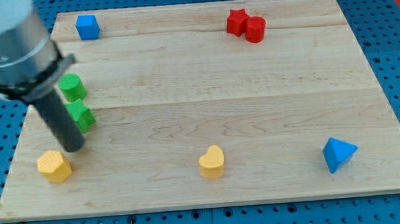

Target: Push the blue triangle towards the red star

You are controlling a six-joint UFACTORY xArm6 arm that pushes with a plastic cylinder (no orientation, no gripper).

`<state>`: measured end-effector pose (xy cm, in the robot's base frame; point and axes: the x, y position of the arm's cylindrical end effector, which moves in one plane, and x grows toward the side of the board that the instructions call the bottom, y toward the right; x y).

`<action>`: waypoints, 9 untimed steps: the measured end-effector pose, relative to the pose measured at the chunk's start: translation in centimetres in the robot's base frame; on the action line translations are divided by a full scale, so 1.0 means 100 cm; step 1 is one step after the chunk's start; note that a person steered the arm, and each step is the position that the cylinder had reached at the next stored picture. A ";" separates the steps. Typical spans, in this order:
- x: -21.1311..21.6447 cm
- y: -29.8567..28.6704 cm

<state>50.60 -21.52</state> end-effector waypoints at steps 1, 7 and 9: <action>-0.028 -0.006; -0.068 0.046; -0.052 0.281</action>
<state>45.36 6.60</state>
